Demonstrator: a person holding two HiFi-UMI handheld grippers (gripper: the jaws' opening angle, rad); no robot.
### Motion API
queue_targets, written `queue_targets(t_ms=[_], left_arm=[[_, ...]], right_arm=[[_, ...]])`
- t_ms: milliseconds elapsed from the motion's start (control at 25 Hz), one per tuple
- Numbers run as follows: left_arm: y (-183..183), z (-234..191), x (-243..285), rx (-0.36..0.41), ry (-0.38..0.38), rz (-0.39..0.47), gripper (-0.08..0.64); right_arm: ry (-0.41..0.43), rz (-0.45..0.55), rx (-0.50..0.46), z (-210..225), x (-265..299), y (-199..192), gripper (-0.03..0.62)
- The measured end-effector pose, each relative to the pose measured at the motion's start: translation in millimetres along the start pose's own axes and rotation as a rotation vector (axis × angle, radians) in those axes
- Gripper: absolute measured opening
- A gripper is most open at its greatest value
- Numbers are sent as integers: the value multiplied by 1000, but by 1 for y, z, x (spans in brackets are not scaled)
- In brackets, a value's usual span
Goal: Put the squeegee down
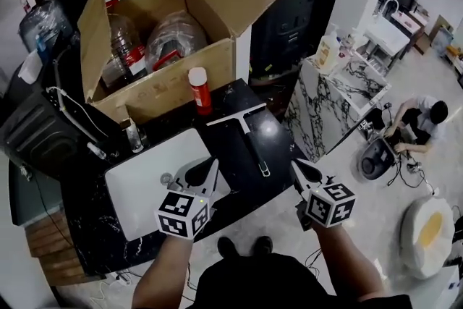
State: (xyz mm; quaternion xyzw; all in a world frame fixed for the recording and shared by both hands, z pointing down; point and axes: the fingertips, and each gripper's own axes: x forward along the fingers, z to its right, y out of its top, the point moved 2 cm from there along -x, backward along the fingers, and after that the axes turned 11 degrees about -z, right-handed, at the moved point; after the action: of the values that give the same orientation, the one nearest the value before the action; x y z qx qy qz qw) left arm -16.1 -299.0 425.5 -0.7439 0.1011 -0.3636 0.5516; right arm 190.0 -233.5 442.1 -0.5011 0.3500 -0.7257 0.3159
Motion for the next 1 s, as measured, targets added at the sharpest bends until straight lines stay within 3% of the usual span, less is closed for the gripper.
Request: queue_targets(t_ms=[200, 400, 520, 680, 800, 880, 1000], left_arm=[[23, 11, 8, 48, -32, -16, 5], [47, 8, 15, 11, -61, -50, 5], [65, 2, 11, 11, -13, -2, 5], [96, -20, -11, -56, 85, 166, 5], [113, -22, -28, 18, 167, 248, 5], [116, -16, -31, 87, 198, 261, 3], [110, -11, -25, 110, 198, 250, 3]], right_arm=[[-11, 71, -39, 15, -17, 33, 6], [-18, 147, -127, 19, -28, 72, 5], [-15, 210, -182, 17, -42, 98, 5], [-52, 346, -257, 15, -73, 133, 5], [-54, 418, -272, 13, -93, 143, 5], [-50, 436, -265, 15, -97, 141, 4], [-39, 426, -249, 17, -90, 136, 3]])
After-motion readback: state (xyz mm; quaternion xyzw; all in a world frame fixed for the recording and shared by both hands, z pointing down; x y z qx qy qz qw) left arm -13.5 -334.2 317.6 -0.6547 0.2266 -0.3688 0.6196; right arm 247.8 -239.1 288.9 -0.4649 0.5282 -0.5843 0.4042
